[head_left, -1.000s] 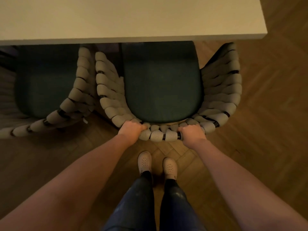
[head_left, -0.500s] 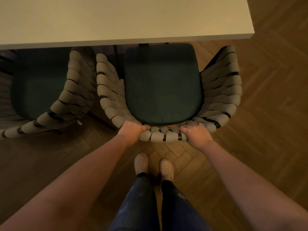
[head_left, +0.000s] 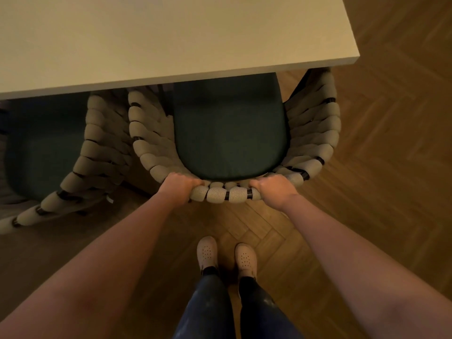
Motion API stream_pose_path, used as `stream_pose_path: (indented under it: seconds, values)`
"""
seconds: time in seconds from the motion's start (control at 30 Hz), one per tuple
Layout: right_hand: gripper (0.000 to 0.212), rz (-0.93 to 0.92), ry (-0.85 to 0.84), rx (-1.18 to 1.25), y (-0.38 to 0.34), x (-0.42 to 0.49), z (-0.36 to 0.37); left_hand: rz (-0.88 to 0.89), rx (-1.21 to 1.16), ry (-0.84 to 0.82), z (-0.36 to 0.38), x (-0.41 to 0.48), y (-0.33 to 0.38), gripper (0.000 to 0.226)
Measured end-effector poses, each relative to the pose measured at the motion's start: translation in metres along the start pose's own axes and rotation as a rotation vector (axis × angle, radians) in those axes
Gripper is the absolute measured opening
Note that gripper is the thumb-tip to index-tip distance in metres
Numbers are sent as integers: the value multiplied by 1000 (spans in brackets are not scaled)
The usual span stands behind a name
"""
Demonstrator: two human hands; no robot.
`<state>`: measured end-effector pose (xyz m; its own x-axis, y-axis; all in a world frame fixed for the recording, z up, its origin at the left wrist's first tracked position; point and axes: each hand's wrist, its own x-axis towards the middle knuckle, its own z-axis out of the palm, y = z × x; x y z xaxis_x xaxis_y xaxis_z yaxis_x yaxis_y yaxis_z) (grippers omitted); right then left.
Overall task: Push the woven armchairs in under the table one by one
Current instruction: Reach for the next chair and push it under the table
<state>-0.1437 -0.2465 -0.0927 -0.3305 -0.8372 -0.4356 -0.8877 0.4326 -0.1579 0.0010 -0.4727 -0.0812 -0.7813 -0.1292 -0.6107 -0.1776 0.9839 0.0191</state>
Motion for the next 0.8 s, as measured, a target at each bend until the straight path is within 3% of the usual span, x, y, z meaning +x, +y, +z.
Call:
stream_pose_path:
  seconds: [0.3,0.6,0.8]
  values:
    - [21,-42,-15,13,11,12,0,31,-3,2,-3,14,-9,48]
    - [23,2,-17,-7,-2,10,3,-88,148,-87,2,6,1,60]
    - [28,50,-36,-25,-15,7,8,-89,-73,71,15,-25,-4,64]
